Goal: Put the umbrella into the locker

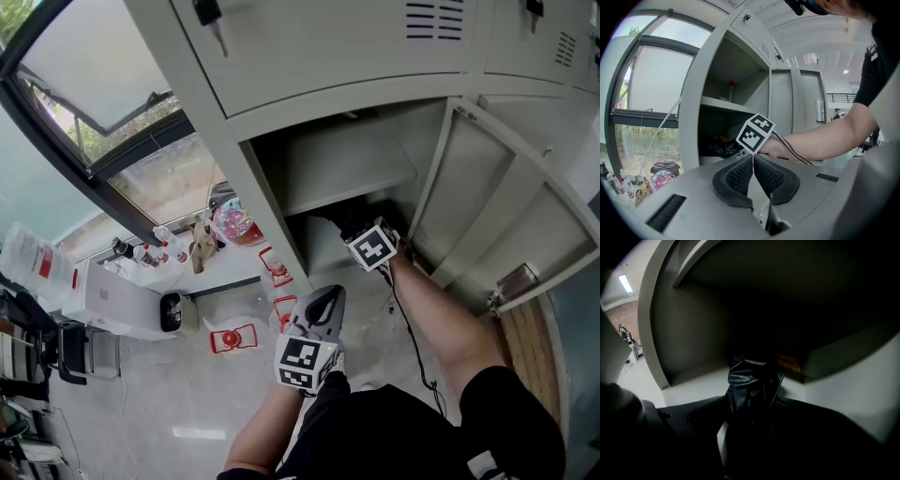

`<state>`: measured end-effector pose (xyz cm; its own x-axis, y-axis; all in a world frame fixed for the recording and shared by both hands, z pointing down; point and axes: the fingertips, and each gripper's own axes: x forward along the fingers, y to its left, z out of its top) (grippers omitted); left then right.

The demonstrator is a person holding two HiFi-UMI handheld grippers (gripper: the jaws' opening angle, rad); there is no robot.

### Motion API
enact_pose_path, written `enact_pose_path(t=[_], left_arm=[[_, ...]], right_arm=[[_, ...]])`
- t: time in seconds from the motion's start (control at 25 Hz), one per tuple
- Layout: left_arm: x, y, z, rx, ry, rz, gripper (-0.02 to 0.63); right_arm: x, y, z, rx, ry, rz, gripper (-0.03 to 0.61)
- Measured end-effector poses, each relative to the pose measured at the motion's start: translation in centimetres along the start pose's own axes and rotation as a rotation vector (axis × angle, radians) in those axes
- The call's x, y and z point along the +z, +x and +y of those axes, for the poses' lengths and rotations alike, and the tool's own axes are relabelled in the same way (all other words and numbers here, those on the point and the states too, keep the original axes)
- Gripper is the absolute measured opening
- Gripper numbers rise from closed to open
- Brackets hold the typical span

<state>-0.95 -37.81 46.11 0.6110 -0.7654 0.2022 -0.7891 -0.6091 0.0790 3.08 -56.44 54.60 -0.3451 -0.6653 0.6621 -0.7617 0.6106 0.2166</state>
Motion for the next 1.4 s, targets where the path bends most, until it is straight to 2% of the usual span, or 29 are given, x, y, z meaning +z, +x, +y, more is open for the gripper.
enact_pose_path(t=[0.44,0.88,1.12,1.4], left_arm=[[0.6,-1.0,-1.2,0.006,0.010,-0.019,0.020],[1.0,-3.6,-4.3,0.014,0.033,-0.041,0.020],[0.7,-5.9,-6.6,0.024,0.030,-0.038,0.020],[0.3,-7.6,-8.5,0.018,0.031,-0.025,0.020]], right_arm=[[1.5,-2.8,0.5,-0.019,0.034,-0.112,0.348],[1.8,-7.7,2.9,-0.012,0.002,-0.184,0.345],[0.9,-10.8,5.0,-0.003,-0.029,-0.197,0.313],[0.3,-14.3,7.2,0.003,-0.040,-0.241,0.231]])
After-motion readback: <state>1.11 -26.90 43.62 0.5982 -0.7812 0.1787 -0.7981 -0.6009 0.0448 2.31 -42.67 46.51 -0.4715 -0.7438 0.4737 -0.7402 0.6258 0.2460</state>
